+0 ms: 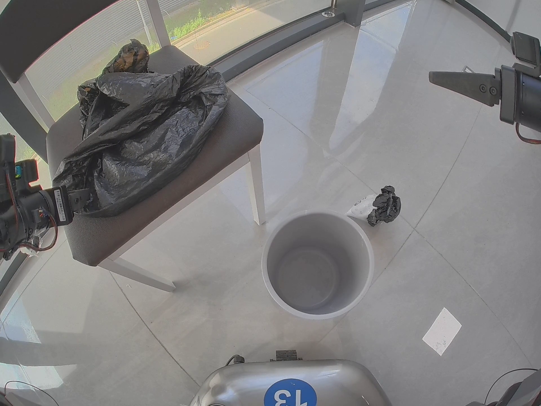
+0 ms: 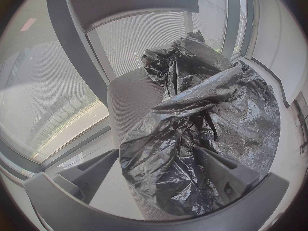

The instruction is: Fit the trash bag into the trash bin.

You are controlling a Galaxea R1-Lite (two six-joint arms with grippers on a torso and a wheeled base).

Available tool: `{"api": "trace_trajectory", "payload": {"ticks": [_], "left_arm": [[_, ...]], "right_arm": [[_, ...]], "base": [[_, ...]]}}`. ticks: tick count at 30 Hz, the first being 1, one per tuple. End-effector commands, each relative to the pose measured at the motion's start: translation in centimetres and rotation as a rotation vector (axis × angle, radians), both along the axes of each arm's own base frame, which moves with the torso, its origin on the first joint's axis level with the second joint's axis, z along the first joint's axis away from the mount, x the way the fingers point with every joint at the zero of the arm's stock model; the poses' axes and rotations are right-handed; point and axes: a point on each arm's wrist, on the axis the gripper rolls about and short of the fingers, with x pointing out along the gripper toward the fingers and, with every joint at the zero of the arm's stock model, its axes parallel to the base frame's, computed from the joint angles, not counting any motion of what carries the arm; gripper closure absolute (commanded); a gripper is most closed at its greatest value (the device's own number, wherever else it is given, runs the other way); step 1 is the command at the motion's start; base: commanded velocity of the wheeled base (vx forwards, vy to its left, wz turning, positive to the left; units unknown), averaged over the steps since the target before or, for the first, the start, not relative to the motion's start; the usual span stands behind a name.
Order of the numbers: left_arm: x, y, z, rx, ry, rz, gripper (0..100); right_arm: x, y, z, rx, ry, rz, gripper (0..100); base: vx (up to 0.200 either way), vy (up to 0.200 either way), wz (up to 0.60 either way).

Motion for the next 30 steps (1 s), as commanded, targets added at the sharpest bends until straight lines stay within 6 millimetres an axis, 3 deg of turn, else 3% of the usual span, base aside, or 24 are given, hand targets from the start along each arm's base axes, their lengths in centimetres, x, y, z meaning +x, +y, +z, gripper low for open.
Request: {"api": "trace_trajectory", "payload": {"ticks": [1, 10, 11, 19, 25, 30], "left_arm": [[1.4, -0.1, -0.3, 0.000, 0.021, -0.001, 0], [3.1, -0.2, -0.1, 0.002, 0.024, 0.001, 0], [3.2, -0.2, -0.3, 0.002, 0.030, 0.001, 100], [3.0, -0.2, -0.3, 0.002, 0.035, -0.003, 100], [2.4, -0.4, 0.2, -0.007, 0.012, -0.034, 100], [1.5, -0.9, 0.7, -0.019, -0.009, -0.079, 100]], "right_arm": [[-0.1, 0.0, -0.1, -0.001, 0.002, 0.002, 0], [-0.1, 0.0, -0.3, -0.010, 0.003, 0.003, 0], [-0.1, 0.0, -0.2, -0.009, 0.001, 0.003, 0], [-0.1, 0.0, -0.2, -0.011, 0.002, 0.003, 0], [-0.3, 1.4, -0.3, -0.017, 0.007, 0.068, 0], [1.7, 3.6, -1.4, -0.046, 0.050, 0.112, 0]], "base": [[0.000, 0.000, 0.00], [0.000, 0.000, 0.00], [0.000, 0.000, 0.00], [0.000, 0.000, 0.00], [0.000, 0.000, 0.00], [0.000, 0.000, 0.00]]}}
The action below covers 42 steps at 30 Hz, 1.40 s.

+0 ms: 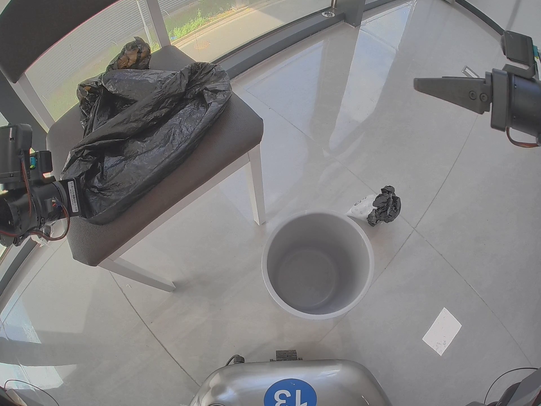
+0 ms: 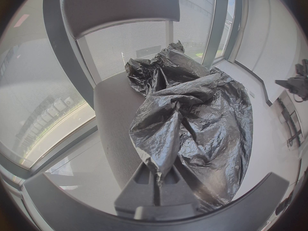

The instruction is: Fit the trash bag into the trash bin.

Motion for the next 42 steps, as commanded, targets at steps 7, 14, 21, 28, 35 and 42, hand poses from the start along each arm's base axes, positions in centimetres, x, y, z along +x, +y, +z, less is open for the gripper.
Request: {"api": "trace_trajectory", "payload": {"ticks": [7, 14, 21, 28, 35, 42], "left_arm": [[-2.3, -0.7, 1.0, -0.014, -0.056, -0.061, 100], [-3.8, -0.9, 1.0, -0.017, -0.069, -0.086, 100], [-5.1, -1.1, 0.5, -0.043, -0.066, -0.162, 100], [-5.8, -1.0, 0.2, -0.045, -0.066, -0.168, 100], [-6.0, -1.1, 0.0, -0.061, -0.062, -0.216, 100], [-6.5, -1.0, -0.3, -0.066, -0.061, -0.219, 100]], "right_arm": [[5.6, 6.6, -1.8, -0.044, 0.074, 0.109, 0], [10.4, 10.8, -2.4, -0.032, 0.059, 0.124, 0], [12.8, 13.7, -3.8, -0.038, 0.072, 0.146, 0], [15.3, 17.7, -9.0, -0.053, 0.204, 0.168, 0], [15.8, 20.1, -13.5, -0.127, 0.321, 0.188, 0], [15.2, 19.8, -12.9, -0.143, 0.338, 0.191, 0]], "base": [[0.000, 0.000, 0.00], [0.000, 0.000, 0.00], [0.000, 0.000, 0.00], [0.000, 0.000, 0.00], [0.000, 0.000, 0.00], [0.000, 0.000, 0.00]]}}
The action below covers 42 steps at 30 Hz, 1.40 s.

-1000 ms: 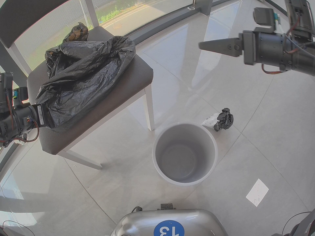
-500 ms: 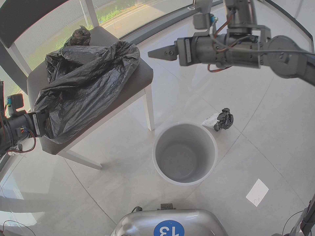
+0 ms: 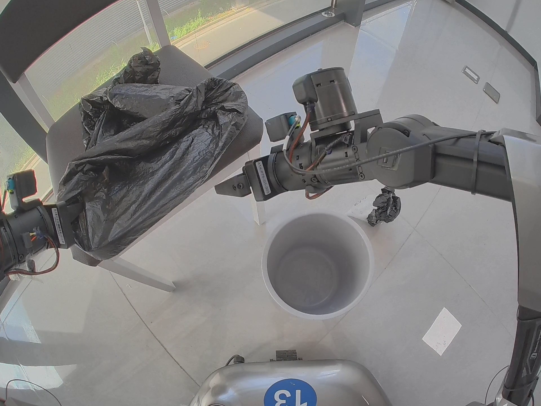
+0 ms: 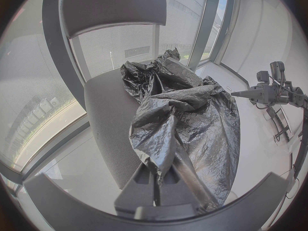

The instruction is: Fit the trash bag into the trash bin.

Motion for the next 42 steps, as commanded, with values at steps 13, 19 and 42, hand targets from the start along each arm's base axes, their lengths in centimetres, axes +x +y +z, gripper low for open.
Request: {"api": "trace_trajectory", "payload": {"ticks": [13, 19, 42], "left_arm": [[-0.7, 0.1, -0.4, -0.007, 0.002, -0.015, 100], [-0.7, -0.1, -0.3, -0.003, -0.005, -0.032, 100], [-1.0, -1.0, 1.5, -0.017, -0.071, -0.088, 100]], "right_arm": [[-2.8, -3.9, 6.2, 0.020, -0.067, -0.072, 0], [-2.3, -2.8, 6.3, 0.085, -0.135, -0.065, 0], [-0.6, 1.1, 1.1, 0.006, -0.134, -0.052, 100]], "base": [[0.000, 0.000, 0.00], [0.000, 0.000, 0.00], [0.000, 0.000, 0.00]]}}
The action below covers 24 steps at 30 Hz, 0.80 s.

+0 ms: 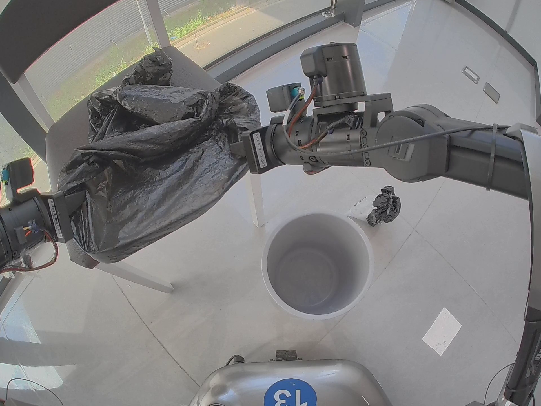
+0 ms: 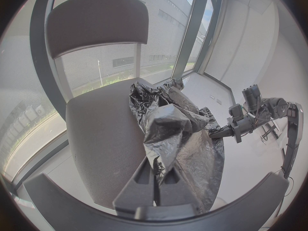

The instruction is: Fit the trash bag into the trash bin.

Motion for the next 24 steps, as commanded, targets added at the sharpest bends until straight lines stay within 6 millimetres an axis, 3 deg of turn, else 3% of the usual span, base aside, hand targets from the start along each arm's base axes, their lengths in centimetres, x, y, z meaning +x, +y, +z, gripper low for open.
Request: {"api": "trace_trajectory", "payload": {"ticks": [1, 6, 12, 13, 20, 23, 24], "left_arm": [[-0.2, 0.0, 0.0, -0.003, -0.005, 0.001, 100], [-0.2, 0.1, -0.1, -0.001, -0.001, 0.000, 100], [-0.2, -0.1, 0.8, -0.010, -0.041, -0.007, 100], [-0.7, -0.6, 1.6, -0.018, -0.072, -0.043, 100], [-1.4, -2.4, 2.1, -0.022, -0.087, -0.162, 100], [-1.3, -3.7, 2.6, -0.026, -0.089, -0.235, 100], [-1.3, -3.7, 2.6, -0.026, -0.089, -0.235, 100]], "right_arm": [[0.3, 0.4, -1.9, -0.068, 0.049, -0.033, 100], [0.1, 0.0, -1.9, -0.102, 0.077, -0.050, 100], [-0.9, -1.2, -0.2, -0.110, 0.084, -0.054, 100], [-2.1, -2.5, 1.5, -0.133, 0.082, -0.051, 100], [-5.8, -6.1, 5.7, -0.181, 0.097, -0.108, 100], [-8.6, -8.6, 9.1, -0.135, 0.052, -0.110, 100], [-8.6, -8.6, 9.1, -0.135, 0.052, -0.110, 100]], "base": [[0.000, 0.000, 0.00], [0.000, 0.000, 0.00], [0.000, 0.000, 0.00], [0.000, 0.000, 0.00], [0.000, 0.000, 0.00], [0.000, 0.000, 0.00], [0.000, 0.000, 0.00]]}}
